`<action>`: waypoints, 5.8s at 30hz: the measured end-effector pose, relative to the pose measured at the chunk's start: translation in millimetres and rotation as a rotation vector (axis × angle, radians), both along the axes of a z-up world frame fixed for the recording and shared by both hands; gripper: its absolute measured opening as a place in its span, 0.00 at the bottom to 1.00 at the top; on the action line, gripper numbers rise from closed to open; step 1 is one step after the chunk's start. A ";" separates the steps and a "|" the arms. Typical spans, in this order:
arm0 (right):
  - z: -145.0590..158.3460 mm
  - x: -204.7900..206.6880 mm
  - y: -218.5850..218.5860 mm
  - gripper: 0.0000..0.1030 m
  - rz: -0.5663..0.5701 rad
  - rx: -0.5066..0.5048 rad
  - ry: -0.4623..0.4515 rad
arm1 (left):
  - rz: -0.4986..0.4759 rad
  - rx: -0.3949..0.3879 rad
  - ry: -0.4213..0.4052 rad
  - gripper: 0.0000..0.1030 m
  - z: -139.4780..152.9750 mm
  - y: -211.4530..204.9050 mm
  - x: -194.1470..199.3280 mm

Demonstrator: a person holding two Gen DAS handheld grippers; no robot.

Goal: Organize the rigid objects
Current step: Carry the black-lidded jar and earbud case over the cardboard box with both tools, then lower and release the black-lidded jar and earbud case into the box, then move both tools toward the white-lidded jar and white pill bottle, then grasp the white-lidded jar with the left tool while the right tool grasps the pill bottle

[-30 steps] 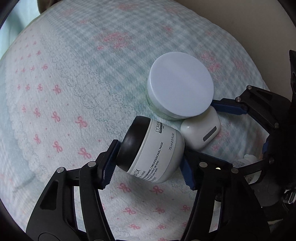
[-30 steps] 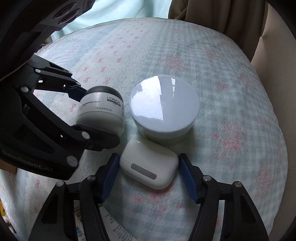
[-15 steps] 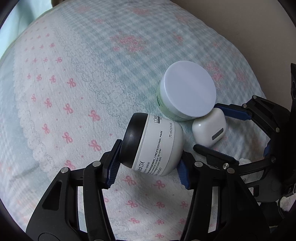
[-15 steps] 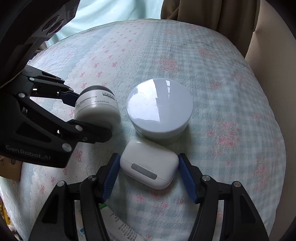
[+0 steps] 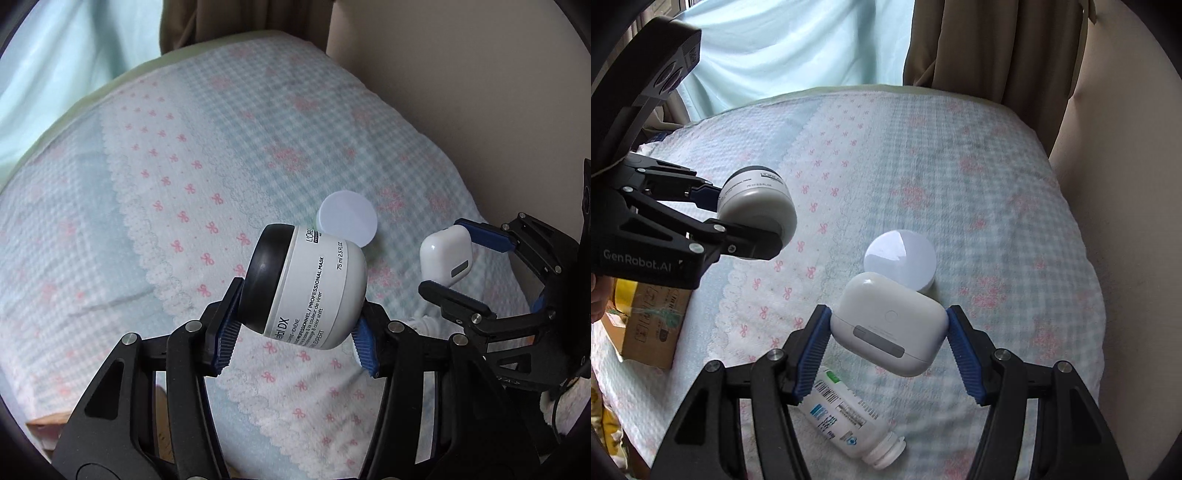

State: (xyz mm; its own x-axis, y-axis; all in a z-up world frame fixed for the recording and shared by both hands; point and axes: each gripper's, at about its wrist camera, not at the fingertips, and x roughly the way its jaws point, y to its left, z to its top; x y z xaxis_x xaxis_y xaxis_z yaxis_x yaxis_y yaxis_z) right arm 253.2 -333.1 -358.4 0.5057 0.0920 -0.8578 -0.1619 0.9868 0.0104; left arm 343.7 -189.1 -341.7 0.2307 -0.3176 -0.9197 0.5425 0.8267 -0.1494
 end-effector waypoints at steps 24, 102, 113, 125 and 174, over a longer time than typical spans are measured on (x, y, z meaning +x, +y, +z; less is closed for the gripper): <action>193.5 -71.0 163.9 0.57 0.140 0.115 -0.092 | 0.420 -0.028 -0.167 0.48 170.2 230.7 -147.3; 1.4 24.6 335.6 1.00 -0.336 0.387 0.404 | 0.227 0.178 0.104 1.00 -7.1 417.6 -83.8; 63.9 -25.0 337.5 1.00 -0.289 0.330 0.292 | 0.268 0.183 -0.060 1.00 57.6 426.2 -117.7; 136.5 -104.2 265.9 1.00 -0.354 0.137 0.164 | 0.171 0.054 -0.172 1.00 122.2 369.0 -119.6; -137.4 -28.9 93.2 0.76 0.569 -0.493 0.515 | -0.720 0.605 0.084 1.00 -155.7 -213.2 46.9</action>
State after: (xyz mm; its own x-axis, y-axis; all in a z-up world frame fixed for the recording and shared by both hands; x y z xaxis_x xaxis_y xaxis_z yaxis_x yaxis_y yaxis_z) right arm 224.3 -239.9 -495.8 0.0400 -0.2262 -0.9733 -0.7178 0.6711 -0.1855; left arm 390.6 -402.3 -497.4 0.0905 0.1784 -0.9798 0.9597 0.2472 0.1337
